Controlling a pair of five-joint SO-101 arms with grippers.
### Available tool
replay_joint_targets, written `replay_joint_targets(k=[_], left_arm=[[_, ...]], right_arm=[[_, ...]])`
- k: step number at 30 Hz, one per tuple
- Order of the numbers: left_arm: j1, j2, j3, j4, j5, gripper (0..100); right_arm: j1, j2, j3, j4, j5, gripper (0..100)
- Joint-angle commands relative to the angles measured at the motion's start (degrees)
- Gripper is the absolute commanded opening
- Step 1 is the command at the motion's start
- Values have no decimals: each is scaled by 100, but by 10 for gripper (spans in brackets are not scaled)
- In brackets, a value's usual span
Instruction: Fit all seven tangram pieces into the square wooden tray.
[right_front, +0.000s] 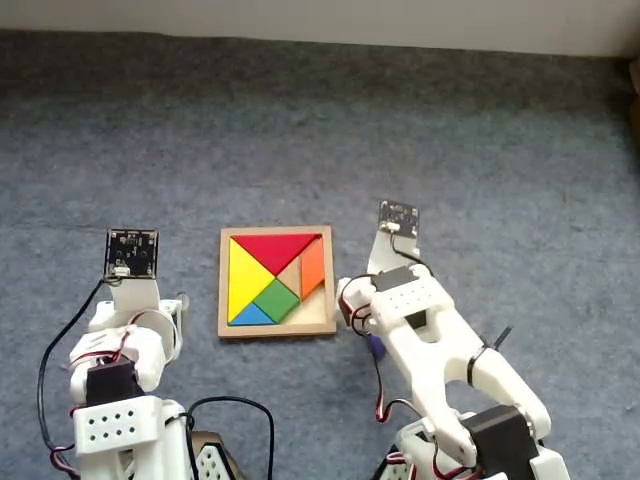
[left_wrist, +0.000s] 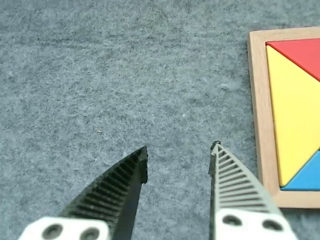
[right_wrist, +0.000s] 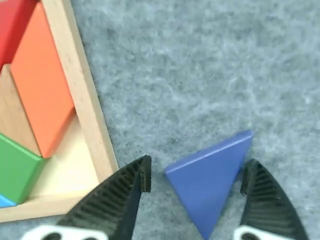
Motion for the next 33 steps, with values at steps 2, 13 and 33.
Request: replay_joint_targets(k=[2,13,33], left_arm=[[-57,-66,-22,-88,-62,207],[-57,-66,-13,-88,-62,207],[-57,-66,-13,-88,-62,207]], right_arm=[[-13,-48,-57,-75,-62,285],[-13,-48,-57,-57,-237,285],[110,2211,-2343,1736,-299,258]])
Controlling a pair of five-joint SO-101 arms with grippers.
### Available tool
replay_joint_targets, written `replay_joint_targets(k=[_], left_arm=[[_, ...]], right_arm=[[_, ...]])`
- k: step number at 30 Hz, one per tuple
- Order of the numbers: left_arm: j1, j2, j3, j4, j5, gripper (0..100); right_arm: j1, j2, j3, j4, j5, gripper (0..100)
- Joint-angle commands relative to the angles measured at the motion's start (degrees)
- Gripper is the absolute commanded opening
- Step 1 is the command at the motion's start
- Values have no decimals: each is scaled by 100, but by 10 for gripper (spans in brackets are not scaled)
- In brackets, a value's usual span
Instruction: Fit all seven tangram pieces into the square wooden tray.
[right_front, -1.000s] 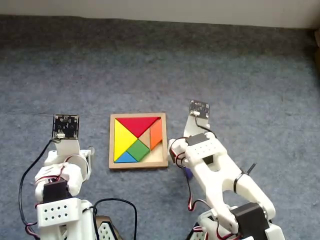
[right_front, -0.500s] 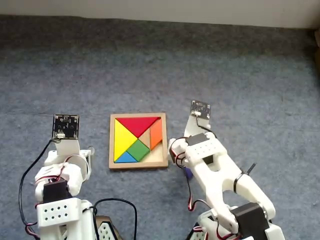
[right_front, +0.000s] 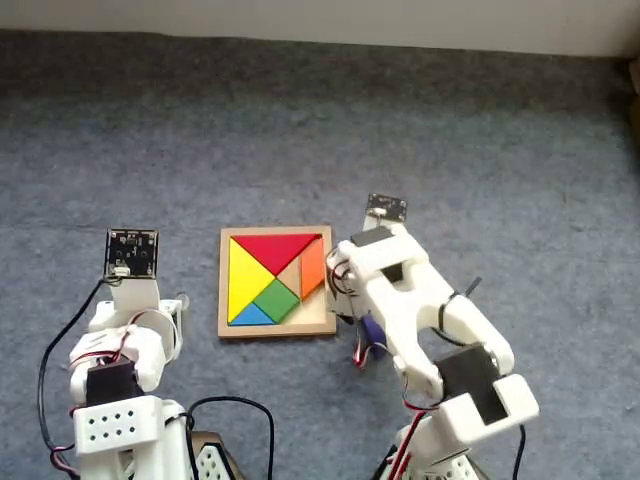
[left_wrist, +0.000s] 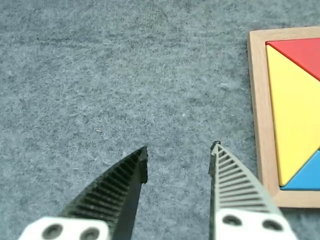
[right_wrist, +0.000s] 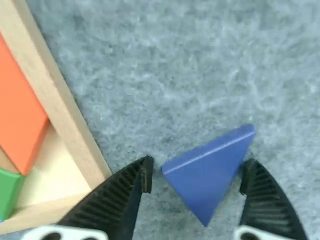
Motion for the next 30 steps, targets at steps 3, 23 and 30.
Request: replay_joint_targets(k=[3,23,30], left_arm=[[-57,-66,-13,-88,-62,207],[-48,-66,-13,-88,-62,207],[-48,-66,-13,-88,-62,207]], right_arm=[[119,154,-356,110,-62,209],[593,-1341,-101,180,255,198],[84,-2484,163,154,264,198]])
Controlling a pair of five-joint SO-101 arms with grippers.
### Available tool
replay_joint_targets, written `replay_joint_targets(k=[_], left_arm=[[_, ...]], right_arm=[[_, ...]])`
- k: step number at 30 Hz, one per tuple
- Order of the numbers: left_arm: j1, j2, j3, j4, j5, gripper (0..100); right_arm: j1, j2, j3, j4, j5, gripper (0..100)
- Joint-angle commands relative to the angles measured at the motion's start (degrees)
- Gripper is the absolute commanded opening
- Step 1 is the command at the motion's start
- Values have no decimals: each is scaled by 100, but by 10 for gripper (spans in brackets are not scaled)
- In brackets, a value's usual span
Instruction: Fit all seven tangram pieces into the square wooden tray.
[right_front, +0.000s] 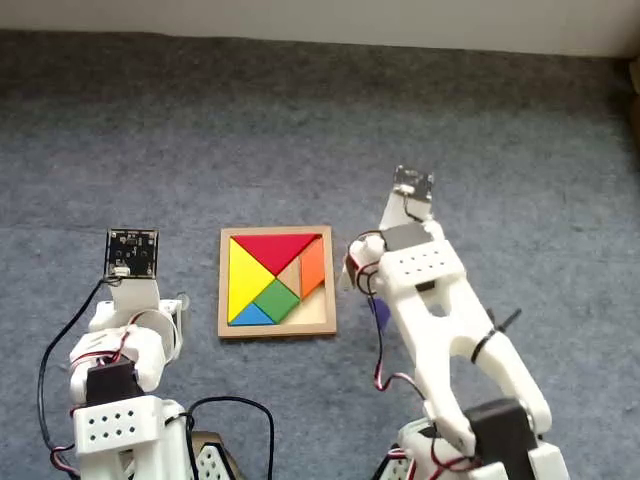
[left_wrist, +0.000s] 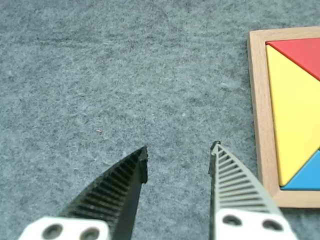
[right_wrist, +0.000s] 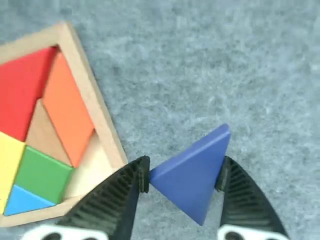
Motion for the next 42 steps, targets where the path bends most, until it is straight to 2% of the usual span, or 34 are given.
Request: replay_joint_targets(k=[1,4,10,18,34,42], left_arm=[[-48,-66,-13,-88,-62,207],[-48,-66,-13,-88,-62,207],[-57,-66,-13,-88,-62,207],[-75,-66,-13,-88,-62,207],[-268,-66,-22,-167,-62,207],[-277,-66,13,-281,-62,207]], right_arm=[[-497,-541,-40,22,88,198],[-1077,-541,-84,-40,273,198],[-1640,-207,-84,-716,2031,198],[-1666,488,-92,-716,4281,198],[-1640,497,-48,-725,8589,198],[-1666,497,-31,-716,10207,198]])
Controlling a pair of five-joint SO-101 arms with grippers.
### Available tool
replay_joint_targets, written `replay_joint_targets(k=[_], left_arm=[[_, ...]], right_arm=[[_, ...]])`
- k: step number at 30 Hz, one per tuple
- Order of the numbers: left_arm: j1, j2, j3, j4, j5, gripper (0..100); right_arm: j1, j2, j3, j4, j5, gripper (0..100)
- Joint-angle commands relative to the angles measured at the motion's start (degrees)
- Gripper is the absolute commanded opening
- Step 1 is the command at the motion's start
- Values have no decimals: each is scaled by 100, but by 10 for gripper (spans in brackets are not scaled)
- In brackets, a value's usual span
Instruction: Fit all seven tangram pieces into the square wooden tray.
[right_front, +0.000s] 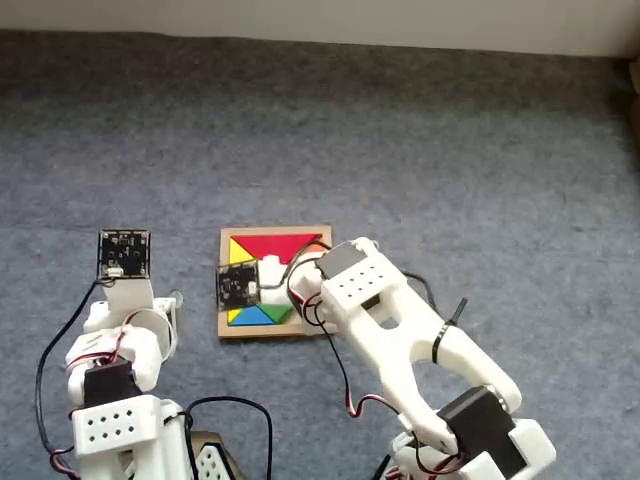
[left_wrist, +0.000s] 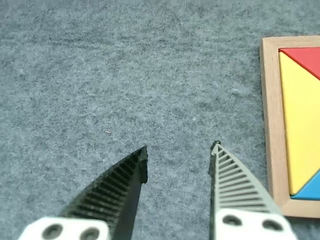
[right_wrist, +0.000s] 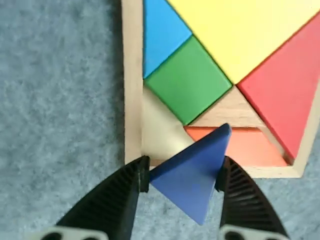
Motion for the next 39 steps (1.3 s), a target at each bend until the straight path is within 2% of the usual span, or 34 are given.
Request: replay_joint_targets(k=[1,5,8,20,28,33,35,39], left_arm=[[-75,-66,-40,-105,-62,207],[-66,-66,-40,-114,-62,207],[-66,-66,-40,-114,-62,207],[-57,-66,-31,-114,-62,207],[-48,-66,-31,-114,-62,207],[-40,-66,-31,-114,-62,207],[-40,-66,-31,-114,-62,207],[-40,-66,-31,-114,-62,207]], right_arm=[[-84,-57,-31,-66,695,198],[-110,-57,242,-66,1442,198],[-251,-57,374,-66,1705,198],[-426,-22,488,-101,1705,206],[-409,-57,479,-101,1670,390],[-382,-110,418,-66,1670,385],[-259,-303,295,-57,1477,353],[-31,-848,-75,268,264,231]])
